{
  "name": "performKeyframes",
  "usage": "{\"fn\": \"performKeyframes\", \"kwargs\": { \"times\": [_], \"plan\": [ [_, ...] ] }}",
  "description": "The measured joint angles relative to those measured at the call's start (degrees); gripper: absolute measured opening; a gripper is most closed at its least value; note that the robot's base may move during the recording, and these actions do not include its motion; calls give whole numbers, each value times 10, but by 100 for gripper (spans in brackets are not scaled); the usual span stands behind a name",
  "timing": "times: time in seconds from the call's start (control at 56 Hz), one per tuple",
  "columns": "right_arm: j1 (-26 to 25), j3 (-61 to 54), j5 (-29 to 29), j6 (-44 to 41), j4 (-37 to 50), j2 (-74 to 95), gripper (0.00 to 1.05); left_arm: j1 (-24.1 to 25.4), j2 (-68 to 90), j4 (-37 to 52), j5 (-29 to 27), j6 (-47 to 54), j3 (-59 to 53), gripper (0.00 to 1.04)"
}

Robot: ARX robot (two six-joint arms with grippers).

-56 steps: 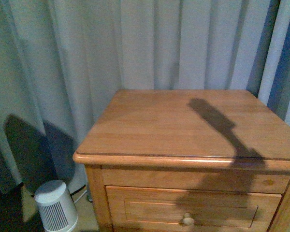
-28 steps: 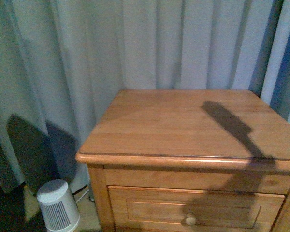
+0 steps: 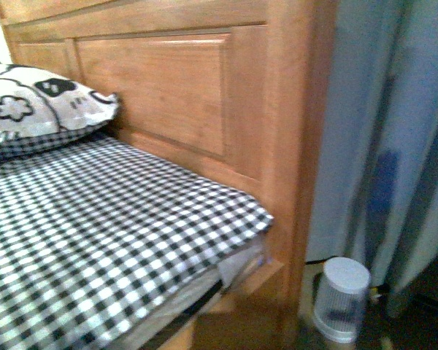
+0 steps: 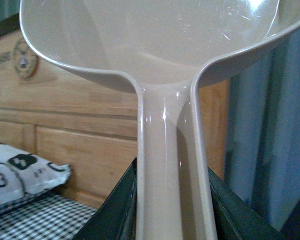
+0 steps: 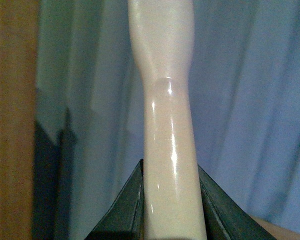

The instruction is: Clean up trash

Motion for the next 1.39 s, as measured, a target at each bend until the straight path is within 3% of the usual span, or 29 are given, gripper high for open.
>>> {"fn": "performKeyframes", "kwargs": {
  "times": [0.946, 1.0, 1.071, 1.161, 1.25, 1.393],
  "plan": [
    [2, -1, -1, -1, -1, 5, 21, 1, -1, 1, -2, -2, -3, 28],
    [1, -1, 0, -1, -1, 3, 21, -10, 4, -80, -37, -23, 23, 28],
    [1, -1, 3, -1, -1, 2, 21, -6, 17, -267, -74, -72, 92, 28],
    [1, -1, 3, -1, 0, -3, 21, 39, 22, -418, -49, -92, 130, 28],
    [1, -1, 2, -1, 0, -3, 21, 86, 25, -491, 10, -76, 136, 27],
    [1, -1, 3, -1, 0, -2, 21, 141, 70, -476, 100, -9, 137, 27]
  ]
}}
